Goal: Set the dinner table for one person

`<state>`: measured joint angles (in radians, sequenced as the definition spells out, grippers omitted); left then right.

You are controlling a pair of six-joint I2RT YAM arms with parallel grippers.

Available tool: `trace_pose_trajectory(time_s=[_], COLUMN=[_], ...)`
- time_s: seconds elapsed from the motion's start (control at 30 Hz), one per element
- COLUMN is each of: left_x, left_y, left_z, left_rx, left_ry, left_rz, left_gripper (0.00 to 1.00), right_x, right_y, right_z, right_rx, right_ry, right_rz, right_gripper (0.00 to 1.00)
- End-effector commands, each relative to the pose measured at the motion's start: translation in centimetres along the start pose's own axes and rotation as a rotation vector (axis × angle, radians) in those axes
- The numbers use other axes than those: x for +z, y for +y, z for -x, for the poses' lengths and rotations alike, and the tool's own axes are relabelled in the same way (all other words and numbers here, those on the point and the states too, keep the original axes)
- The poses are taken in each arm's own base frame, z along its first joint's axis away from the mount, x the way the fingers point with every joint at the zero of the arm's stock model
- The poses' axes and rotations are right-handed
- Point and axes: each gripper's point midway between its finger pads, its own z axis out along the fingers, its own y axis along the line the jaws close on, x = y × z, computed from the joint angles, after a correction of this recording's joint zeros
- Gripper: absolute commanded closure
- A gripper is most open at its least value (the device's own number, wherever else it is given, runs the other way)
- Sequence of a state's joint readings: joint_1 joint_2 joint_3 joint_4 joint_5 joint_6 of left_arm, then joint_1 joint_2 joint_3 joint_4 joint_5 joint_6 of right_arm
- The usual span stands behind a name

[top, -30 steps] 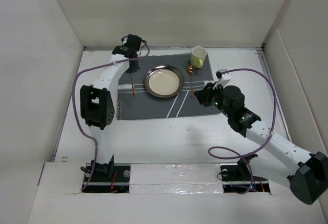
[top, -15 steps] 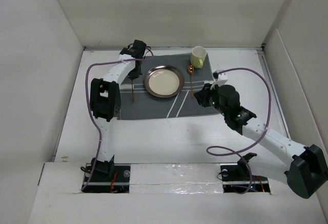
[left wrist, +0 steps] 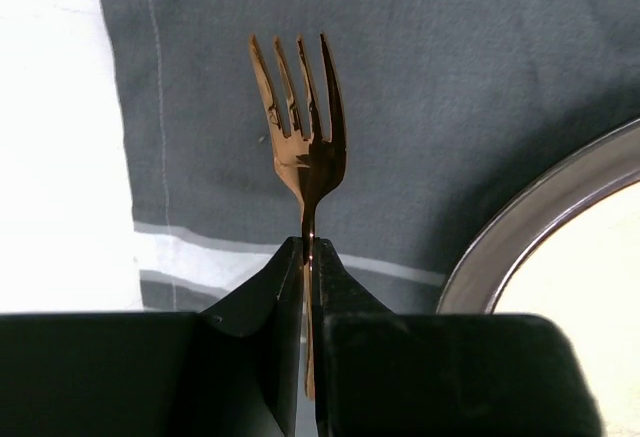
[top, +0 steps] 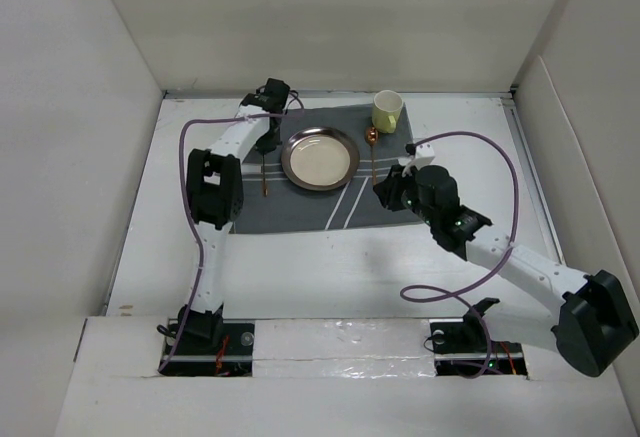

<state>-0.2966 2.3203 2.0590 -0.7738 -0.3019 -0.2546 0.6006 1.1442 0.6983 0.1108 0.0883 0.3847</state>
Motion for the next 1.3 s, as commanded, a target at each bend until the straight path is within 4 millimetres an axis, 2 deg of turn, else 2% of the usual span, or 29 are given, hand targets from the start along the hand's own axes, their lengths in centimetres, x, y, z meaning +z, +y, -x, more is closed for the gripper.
trace_pose_trajectory(time_s=[0.0,0.33,0.63,1.03,1.1,1.13,1.23,1.27], left_x=[-0.7,0.7,2.1,1.4,1.0,0.1,-2.2,-2.8], left_y=[-0.6,-2.0,-1.7,-2.0,-1.9,-1.8,-1.4,-1.3], left_z=[1.4,0.2,-0.5,-0.9,-0.9,-0.4,0.8,1.1], left_rx=[-0.007,-0.002,0.005,-0.001,-0.008,-0.016,-0.046,-0.055], left_ry=[-0.031,0.003,0.024,0.024,0.021,0.005,-0.045,-0.058], left_rz=[-0.03,-0.063,-0.022,-0.057,-0.06,-0.072,-0.09,-0.094], left_gripper=[1.0,1.0,1.0,1.0,0.95,0.93,0.77,0.67], right_x=[0.1,0.3,0.4,0.3,0.3,0.2,0.1,0.1], right_y=[1.1,1.3,1.1,1.3,1.2,1.1,1.1,0.9], right_z=[2.5,2.5,2.4,2.4,2.4,2.6,2.7,2.6], right_rx=[-0.024,-0.029,-0.032,-0.032,-0.034,-0.032,-0.031,-0.031], right_ry=[-0.059,-0.058,-0.054,-0.058,-0.059,-0.064,-0.069,-0.069], right_rz=[0.006,0.003,-0.005,-0.006,-0.014,-0.017,-0.021,-0.028], right_gripper=[0.73,0.72,0.72,0.72,0.71,0.71,0.7,0.7])
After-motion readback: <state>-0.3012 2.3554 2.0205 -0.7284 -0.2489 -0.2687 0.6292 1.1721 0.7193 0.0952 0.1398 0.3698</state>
